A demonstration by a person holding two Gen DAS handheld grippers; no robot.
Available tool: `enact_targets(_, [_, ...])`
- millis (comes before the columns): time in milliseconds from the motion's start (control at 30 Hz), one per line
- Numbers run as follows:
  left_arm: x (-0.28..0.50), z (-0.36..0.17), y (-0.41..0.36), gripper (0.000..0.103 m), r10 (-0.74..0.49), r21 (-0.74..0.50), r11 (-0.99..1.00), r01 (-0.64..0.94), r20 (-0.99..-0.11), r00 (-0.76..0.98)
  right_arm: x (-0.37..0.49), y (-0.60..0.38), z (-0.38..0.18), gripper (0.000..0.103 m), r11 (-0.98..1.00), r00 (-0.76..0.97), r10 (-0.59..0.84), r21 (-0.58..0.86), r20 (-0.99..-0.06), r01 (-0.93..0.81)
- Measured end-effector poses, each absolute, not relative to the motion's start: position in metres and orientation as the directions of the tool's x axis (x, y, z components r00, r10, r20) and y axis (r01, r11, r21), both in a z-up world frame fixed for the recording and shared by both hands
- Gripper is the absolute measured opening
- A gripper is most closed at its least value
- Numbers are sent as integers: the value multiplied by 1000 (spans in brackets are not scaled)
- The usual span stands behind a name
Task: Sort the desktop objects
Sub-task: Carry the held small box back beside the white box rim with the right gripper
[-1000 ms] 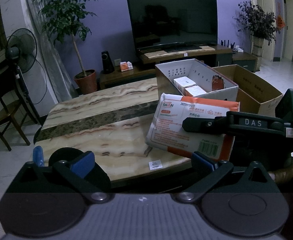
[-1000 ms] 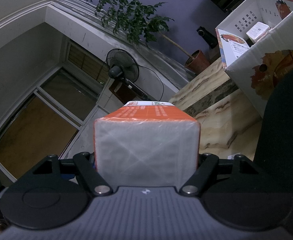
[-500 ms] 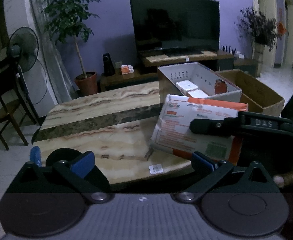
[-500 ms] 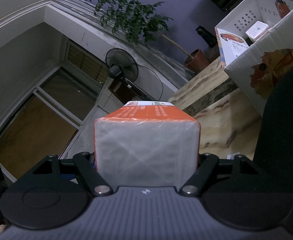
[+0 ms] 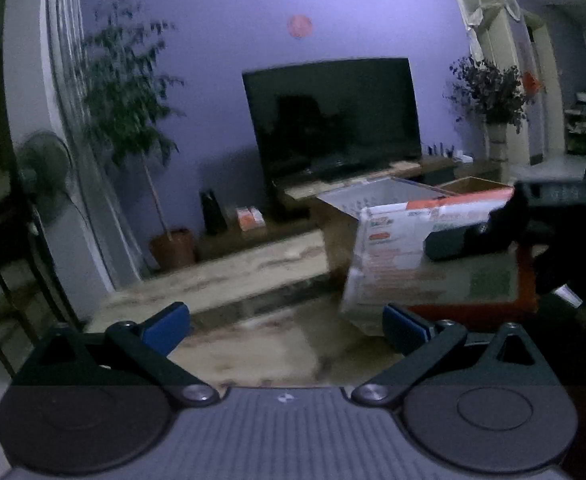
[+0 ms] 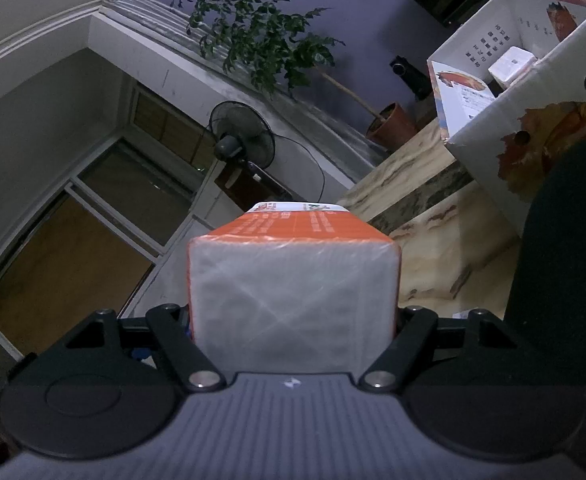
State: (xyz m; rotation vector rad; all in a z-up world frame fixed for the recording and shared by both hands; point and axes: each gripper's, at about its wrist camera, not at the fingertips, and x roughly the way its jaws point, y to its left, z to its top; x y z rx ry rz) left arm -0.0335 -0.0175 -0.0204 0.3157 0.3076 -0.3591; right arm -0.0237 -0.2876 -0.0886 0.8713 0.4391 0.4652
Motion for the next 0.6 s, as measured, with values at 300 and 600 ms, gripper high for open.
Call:
enact_targets(300, [-29,-39,-16,99,-375,144,879,454,-375,848,-22,-288,-88,78,559,811,557,802,-176,-209])
enact_targets(600, [-5,-52,-6,99,-397,-9,895,446,-473,787,-23,-287,-88,78,562,811,557,800,-177,-211])
